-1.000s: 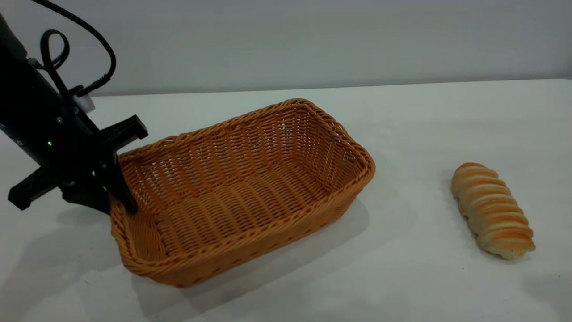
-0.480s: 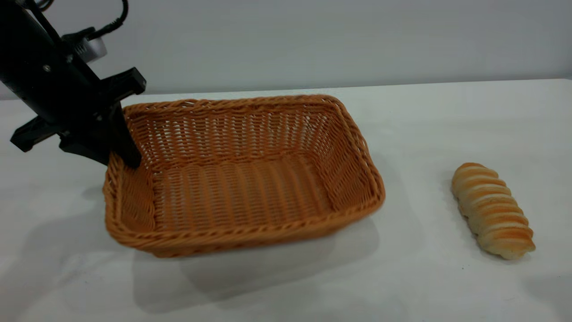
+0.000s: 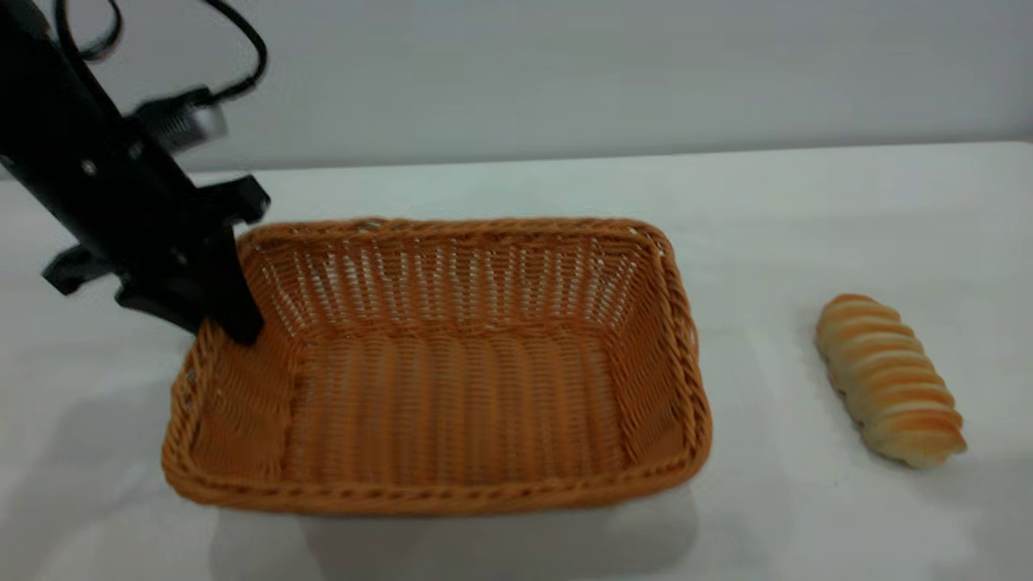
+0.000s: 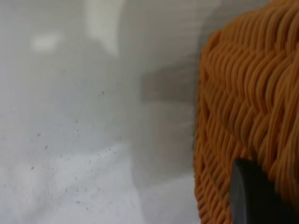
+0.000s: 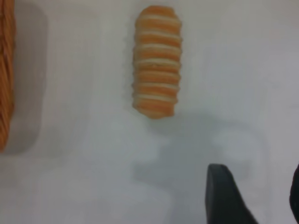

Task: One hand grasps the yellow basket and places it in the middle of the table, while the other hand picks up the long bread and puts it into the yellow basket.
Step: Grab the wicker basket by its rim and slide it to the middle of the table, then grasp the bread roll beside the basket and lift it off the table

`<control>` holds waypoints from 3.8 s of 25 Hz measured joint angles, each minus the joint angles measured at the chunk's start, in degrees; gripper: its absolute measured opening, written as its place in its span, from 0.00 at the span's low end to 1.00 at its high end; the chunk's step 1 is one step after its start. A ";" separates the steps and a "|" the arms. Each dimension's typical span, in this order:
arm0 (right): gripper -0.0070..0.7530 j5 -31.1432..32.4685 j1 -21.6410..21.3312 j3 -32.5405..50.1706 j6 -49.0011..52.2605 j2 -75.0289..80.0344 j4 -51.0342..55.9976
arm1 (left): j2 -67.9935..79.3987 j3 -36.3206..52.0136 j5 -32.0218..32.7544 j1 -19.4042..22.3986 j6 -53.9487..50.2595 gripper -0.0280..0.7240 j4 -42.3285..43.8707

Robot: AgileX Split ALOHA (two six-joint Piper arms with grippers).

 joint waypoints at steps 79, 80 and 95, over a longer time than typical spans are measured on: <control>0.61 -17.40 0.00 -21.51 -6.08 60.61 3.45 | -50.59 -0.12 10.44 0.00 12.51 0.83 -14.50; 0.51 -17.33 0.00 -21.51 -6.08 60.68 3.39 | -50.59 -0.12 10.44 0.00 12.59 0.83 -14.50; 0.10 -11.64 -0.06 -21.35 -5.96 53.06 0.80 | -50.59 2.84 8.14 0.00 13.79 0.83 -12.78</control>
